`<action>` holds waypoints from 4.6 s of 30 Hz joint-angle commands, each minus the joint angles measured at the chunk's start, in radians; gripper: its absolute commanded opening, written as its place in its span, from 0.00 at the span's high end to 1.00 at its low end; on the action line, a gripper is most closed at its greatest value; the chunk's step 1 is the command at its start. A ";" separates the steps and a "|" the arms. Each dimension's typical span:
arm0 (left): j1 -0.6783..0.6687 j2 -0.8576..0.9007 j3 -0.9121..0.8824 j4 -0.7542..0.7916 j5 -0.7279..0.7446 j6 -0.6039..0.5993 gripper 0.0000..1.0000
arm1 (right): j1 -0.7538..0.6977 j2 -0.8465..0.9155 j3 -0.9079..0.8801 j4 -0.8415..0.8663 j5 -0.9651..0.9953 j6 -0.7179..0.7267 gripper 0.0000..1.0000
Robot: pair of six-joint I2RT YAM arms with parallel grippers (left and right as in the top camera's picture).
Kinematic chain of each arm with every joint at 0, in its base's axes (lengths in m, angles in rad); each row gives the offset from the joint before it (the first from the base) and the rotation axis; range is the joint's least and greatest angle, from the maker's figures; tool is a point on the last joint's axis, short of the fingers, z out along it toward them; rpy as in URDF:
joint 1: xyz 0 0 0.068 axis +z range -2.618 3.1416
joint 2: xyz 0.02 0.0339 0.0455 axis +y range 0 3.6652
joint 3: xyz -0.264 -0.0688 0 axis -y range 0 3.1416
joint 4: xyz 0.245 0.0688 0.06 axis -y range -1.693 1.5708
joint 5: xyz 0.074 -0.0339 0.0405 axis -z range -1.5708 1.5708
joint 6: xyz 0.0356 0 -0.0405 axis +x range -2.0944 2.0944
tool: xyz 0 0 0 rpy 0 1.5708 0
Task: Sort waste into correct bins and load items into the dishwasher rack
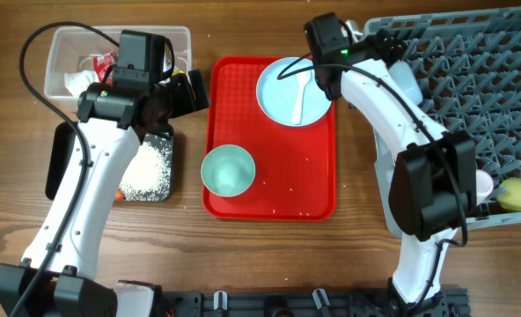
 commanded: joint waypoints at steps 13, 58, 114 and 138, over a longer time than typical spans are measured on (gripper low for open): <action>0.003 -0.004 0.006 0.002 -0.009 -0.002 0.00 | 0.033 -0.354 0.074 -0.171 -1.419 0.298 0.00; 0.136 -0.004 0.006 0.002 -0.095 -0.087 0.00 | -0.039 -0.670 -0.305 -0.571 -0.066 1.045 0.96; 0.136 -0.004 0.006 0.002 -0.095 -0.087 0.00 | -0.105 -0.335 -0.256 -0.553 -0.395 0.703 0.00; 0.136 -0.004 0.006 0.002 -0.095 -0.087 0.00 | -0.105 -0.179 0.098 -0.019 -1.266 0.756 0.18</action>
